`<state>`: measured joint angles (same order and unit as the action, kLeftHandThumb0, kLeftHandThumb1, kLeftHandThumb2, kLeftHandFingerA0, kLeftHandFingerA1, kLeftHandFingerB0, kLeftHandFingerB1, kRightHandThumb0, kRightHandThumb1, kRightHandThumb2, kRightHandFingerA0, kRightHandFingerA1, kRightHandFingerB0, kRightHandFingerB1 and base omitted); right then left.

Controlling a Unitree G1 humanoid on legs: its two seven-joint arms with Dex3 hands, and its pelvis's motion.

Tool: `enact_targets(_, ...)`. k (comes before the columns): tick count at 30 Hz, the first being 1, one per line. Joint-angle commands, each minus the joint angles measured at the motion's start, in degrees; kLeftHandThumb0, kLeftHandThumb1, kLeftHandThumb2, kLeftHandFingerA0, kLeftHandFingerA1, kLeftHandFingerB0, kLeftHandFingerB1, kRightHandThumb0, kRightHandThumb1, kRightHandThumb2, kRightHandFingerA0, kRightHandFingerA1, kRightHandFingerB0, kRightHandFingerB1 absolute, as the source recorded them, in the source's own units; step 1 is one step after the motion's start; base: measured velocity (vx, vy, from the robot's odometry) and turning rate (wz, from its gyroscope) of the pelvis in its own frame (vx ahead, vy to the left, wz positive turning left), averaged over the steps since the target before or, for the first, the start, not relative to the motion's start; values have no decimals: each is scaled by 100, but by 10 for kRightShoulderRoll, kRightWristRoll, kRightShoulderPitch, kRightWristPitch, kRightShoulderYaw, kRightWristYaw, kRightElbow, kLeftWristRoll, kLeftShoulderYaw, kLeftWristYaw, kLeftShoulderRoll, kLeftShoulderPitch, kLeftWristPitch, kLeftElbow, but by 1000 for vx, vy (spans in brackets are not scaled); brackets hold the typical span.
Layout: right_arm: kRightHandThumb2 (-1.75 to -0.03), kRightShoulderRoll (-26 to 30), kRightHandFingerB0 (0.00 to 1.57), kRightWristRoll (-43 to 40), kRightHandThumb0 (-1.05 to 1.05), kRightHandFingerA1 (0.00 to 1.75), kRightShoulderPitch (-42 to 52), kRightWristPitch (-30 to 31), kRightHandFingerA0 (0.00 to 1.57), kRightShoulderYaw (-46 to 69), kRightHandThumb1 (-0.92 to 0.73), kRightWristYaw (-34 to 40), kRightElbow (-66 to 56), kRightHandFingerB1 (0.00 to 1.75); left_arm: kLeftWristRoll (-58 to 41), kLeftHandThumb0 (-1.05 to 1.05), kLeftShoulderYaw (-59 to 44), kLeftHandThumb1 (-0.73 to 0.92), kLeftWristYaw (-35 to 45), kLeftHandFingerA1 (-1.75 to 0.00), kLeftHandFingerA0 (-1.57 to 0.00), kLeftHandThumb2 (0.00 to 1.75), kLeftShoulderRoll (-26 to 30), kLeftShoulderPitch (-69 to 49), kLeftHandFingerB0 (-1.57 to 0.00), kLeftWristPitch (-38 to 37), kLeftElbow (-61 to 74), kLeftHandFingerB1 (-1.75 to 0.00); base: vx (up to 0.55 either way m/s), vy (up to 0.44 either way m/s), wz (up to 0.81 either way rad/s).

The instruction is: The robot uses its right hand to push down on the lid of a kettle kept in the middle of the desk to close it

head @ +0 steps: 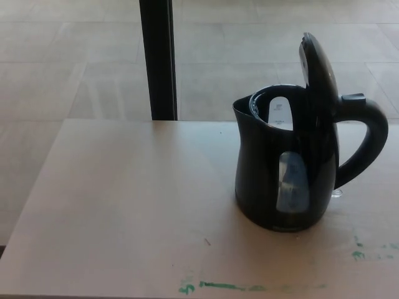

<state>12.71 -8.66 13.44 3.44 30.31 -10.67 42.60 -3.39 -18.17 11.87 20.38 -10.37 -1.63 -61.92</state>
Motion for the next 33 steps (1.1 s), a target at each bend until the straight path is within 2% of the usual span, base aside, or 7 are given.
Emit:
enact_targets(1,-91,29,6,-270,-72,49,-33,35,20,208,-58,-72,-71,35,-129,-77,-121,77,121,-52,-49,63,60,28,-35,16,-65,-34,0,0,0)
enact_targets(2,-90,32,7,-265,-74,49,-38,36,25,209,-58,-67,-74,34,-127,-85,-123,66,123,-60,-46,101,60,27,-29,14,-67,-47,0,0,0)
enact_targets(4,-92,53,5,-247,-76,45,-61,34,13,205,-57,-63,-96,23,-128,-76,-131,77,125,-53,-49,63,61,32,-35,22,-72,-34,0,0,0)
enact_targets(8,-93,85,4,-243,-71,45,-119,31,10,203,-62,-64,-161,25,-118,-76,-134,62,127,-60,-42,101,62,33,-23,17,-74,-47,0,0,0)
enact_targets(10,-97,110,0,-227,-62,44,-155,29,2,191,-63,-63,-181,27,-119,-78,-141,78,130,-54,-46,64,62,35,-33,19,-76,-34,0,0,0)
enact_targets(23,-97,180,7,-150,-77,54,-370,91,20,49,-59,-51,-318,41,-106,-82,-153,64,142,-60,-44,100,67,37,-27,4,-89,-47,0,0,0)
enact_targets(33,-63,196,26,-76,-74,42,-494,41,32,-104,-74,-59,-243,30,-120,-77,-153,77,157,-52,-44,64,70,34,-32,5,-95,-35,0,0,0)
